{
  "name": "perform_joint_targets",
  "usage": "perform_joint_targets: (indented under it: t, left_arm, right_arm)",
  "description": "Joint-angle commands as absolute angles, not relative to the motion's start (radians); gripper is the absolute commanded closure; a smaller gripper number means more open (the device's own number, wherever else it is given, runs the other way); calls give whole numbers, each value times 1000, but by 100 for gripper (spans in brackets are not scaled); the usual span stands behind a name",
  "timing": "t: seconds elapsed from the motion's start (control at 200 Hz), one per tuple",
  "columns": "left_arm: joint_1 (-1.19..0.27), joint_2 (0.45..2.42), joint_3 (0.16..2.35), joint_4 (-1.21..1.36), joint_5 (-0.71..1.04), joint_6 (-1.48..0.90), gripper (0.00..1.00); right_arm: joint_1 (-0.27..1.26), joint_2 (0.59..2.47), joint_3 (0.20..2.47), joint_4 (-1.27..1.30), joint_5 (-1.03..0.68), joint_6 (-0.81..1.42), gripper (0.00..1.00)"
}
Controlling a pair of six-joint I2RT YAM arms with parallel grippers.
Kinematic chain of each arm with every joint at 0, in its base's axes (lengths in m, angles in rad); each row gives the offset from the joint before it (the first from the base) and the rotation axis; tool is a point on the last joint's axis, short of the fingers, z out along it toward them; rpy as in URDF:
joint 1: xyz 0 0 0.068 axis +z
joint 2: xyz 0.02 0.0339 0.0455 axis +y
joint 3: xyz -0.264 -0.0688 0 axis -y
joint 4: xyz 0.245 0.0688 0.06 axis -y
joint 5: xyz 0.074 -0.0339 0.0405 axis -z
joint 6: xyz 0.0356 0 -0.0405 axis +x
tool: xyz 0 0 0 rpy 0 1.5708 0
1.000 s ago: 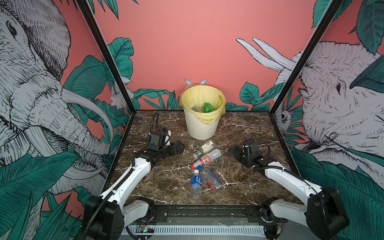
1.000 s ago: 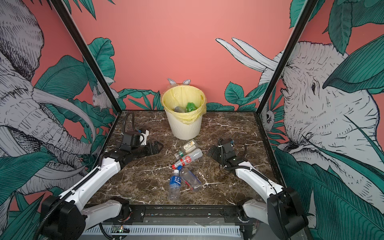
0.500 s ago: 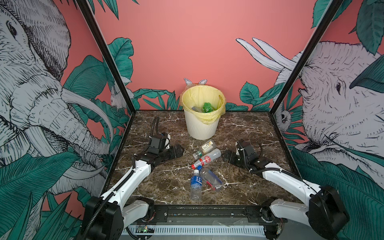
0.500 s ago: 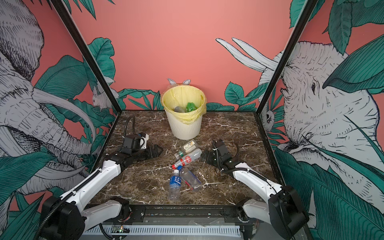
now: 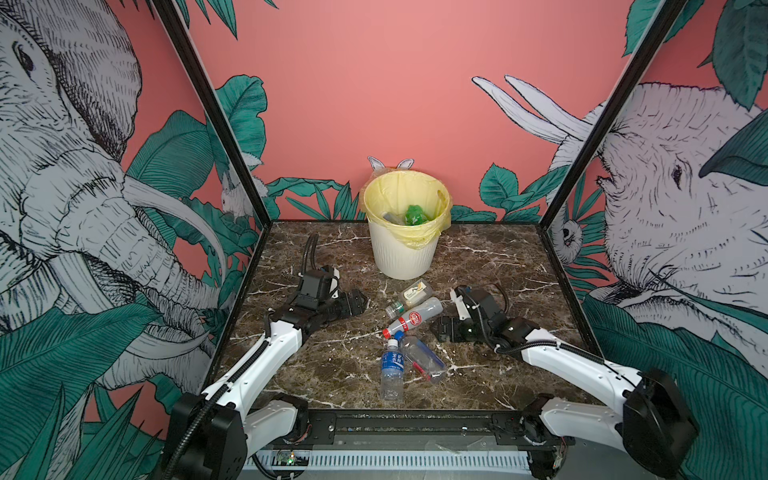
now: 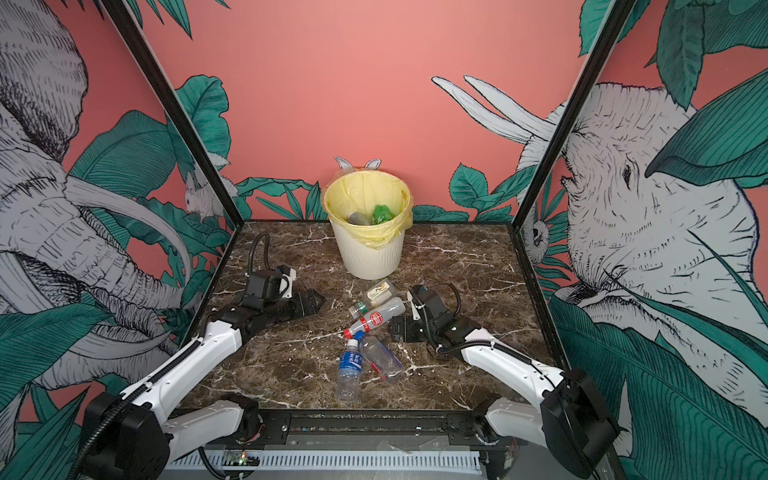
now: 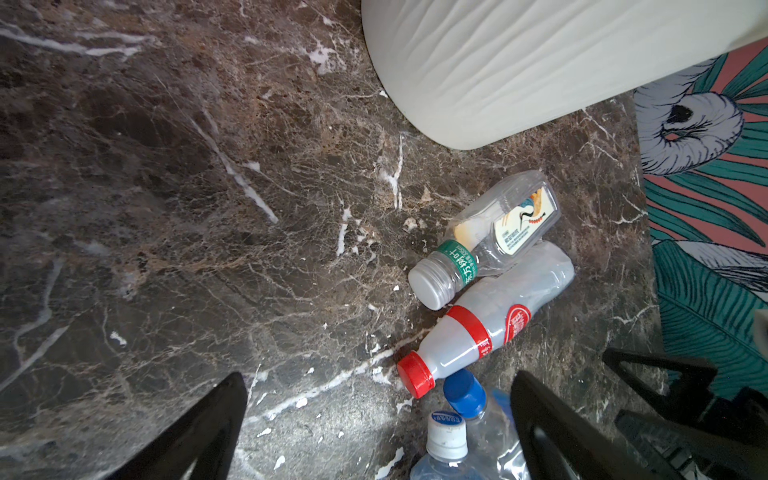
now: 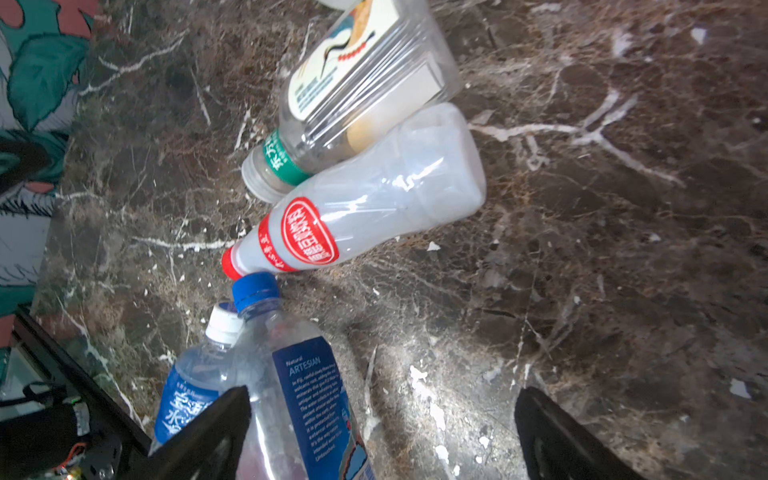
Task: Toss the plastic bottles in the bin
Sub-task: 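Move the right gripper toward the blue-cap clear bottle nearest the robot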
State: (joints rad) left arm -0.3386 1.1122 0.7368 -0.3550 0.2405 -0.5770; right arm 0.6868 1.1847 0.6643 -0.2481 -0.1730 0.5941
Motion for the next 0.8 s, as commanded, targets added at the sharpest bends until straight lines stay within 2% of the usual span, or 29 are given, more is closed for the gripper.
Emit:
perform_joint_targets:
  t: [0.0, 0.615, 0.795]
  left_arm:
    - [-333, 1098, 737, -397, 193, -573, 1]
    - [-331, 1113, 783, -463, 124, -530, 1]
    - [-331, 1114, 794, -476, 111, -520, 1]
  right_arm:
    - [726, 1173, 690, -283, -174, 494, 1]
    - [950, 1224, 717, -300, -91, 354, 1]
    - [969, 1266, 722, -295, -81, 327, 1]
